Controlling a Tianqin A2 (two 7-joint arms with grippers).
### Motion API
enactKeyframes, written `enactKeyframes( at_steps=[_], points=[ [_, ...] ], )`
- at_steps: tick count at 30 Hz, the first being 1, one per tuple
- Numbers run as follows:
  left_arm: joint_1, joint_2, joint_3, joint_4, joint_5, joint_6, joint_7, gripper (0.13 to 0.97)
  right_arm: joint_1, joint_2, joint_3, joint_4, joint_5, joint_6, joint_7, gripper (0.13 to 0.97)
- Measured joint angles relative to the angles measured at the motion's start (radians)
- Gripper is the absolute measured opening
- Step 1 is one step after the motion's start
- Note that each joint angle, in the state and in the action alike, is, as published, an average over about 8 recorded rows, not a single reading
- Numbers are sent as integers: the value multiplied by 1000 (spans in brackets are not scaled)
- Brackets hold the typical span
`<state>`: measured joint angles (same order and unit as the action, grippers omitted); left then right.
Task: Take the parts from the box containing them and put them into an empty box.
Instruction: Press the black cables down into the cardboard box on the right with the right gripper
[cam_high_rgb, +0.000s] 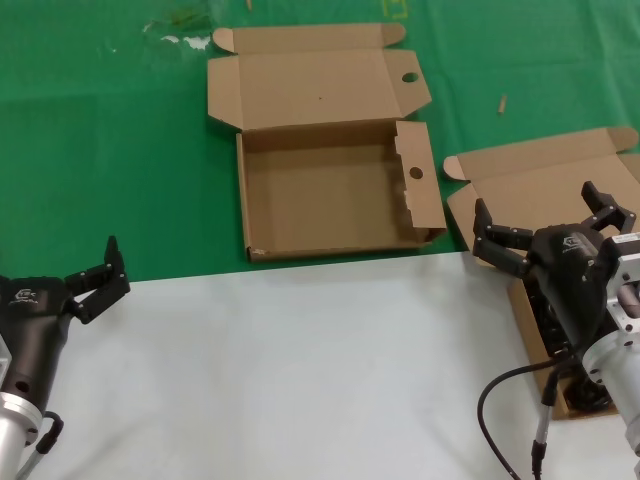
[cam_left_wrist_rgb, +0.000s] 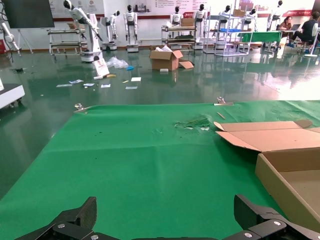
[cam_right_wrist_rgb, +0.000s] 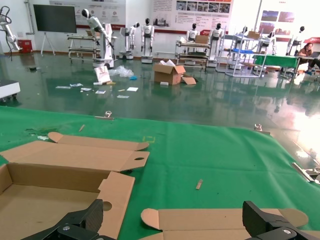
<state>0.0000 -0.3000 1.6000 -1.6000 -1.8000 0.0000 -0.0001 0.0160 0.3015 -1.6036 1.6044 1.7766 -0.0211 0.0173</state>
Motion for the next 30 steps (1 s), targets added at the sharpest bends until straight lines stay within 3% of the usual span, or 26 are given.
enactKeyframes(
  at_steps=[30],
  points=[
    [0,0,0,0,0,0,0,966,0,0,0,0,0,0,0,966]
  ],
)
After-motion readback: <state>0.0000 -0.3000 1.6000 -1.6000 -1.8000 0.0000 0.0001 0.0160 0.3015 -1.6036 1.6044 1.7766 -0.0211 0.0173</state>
